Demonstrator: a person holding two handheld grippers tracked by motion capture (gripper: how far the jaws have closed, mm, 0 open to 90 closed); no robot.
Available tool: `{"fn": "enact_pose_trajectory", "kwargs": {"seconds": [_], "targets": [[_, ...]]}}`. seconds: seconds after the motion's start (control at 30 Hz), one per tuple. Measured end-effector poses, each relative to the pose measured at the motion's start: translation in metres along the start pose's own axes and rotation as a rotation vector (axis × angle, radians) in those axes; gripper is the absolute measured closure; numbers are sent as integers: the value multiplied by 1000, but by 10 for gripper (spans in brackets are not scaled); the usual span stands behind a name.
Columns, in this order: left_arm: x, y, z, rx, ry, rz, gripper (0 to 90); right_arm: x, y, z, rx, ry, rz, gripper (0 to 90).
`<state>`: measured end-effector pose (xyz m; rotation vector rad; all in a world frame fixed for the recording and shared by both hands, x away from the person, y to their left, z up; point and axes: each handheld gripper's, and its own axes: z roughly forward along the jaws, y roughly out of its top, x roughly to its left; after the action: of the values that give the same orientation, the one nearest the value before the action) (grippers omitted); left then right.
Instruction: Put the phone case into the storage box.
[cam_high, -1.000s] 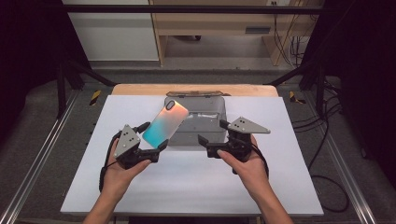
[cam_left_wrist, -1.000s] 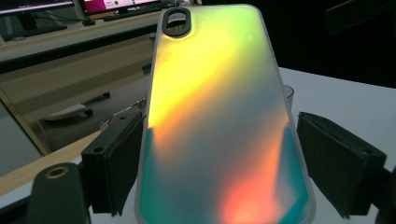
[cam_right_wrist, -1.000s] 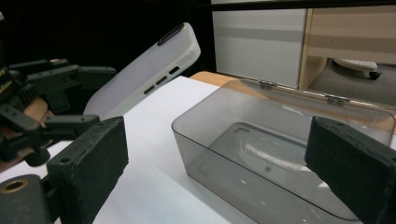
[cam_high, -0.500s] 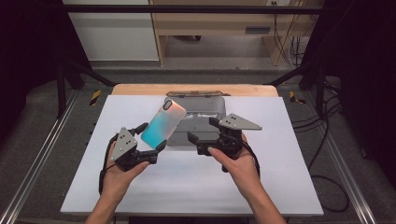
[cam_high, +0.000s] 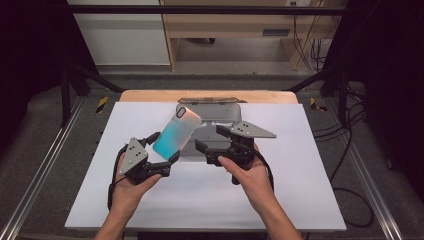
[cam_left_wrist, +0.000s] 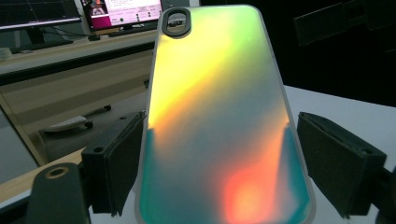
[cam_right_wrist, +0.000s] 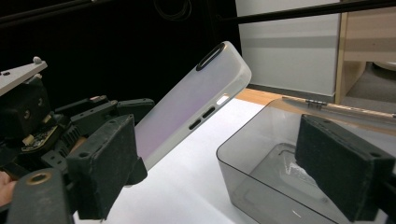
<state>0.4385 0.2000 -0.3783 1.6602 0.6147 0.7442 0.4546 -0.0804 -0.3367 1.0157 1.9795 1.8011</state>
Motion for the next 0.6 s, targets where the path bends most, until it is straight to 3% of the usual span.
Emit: {"fn": "enact_pose_trajectory", "kwargs": {"seconds": [0.6], "targets": [[-4,-2,-1,-18,-3,-4,173,3,-2,7,-10,45,39,244]]}}
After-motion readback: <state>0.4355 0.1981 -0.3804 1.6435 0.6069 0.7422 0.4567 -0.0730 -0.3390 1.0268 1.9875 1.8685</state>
